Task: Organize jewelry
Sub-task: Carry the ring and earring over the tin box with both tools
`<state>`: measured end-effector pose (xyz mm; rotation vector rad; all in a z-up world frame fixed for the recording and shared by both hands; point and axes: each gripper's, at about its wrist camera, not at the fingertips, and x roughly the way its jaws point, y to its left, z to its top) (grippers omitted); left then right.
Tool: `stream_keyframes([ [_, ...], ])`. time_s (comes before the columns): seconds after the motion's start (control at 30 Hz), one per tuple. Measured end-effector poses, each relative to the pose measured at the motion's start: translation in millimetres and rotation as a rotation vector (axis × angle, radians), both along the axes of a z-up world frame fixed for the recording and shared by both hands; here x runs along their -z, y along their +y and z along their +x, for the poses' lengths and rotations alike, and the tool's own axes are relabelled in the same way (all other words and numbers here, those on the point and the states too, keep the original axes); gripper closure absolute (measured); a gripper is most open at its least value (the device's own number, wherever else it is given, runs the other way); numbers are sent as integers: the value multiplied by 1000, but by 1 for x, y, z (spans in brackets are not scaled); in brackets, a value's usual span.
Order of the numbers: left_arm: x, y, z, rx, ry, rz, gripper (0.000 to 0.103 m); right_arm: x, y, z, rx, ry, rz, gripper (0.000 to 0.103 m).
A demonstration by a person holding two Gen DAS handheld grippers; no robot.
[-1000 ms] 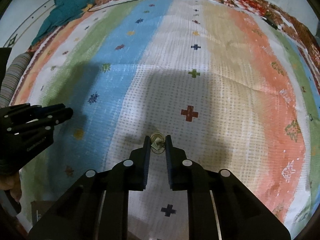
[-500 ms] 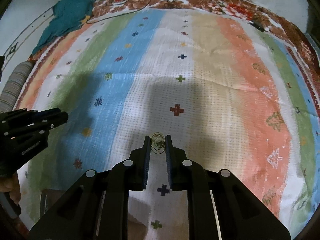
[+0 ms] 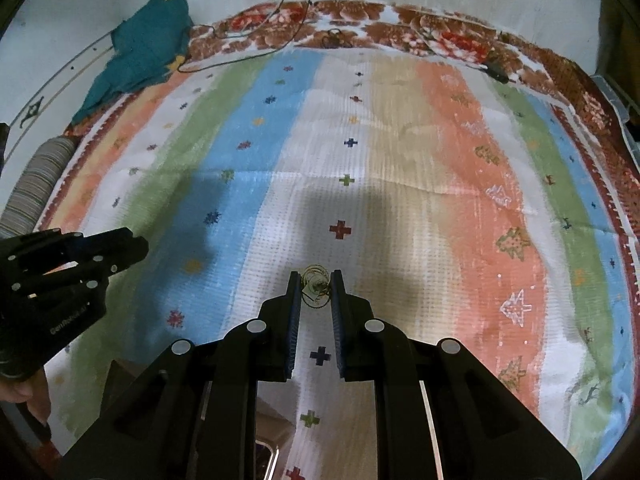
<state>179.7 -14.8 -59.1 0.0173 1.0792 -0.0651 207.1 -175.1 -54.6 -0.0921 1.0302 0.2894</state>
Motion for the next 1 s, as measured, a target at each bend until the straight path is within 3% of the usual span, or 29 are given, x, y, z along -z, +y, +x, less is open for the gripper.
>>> stream_keyframes([
  [1.0, -58, -23, -81, 90, -134, -58, 85, -43, 0, -76, -68, -107, 23, 87],
])
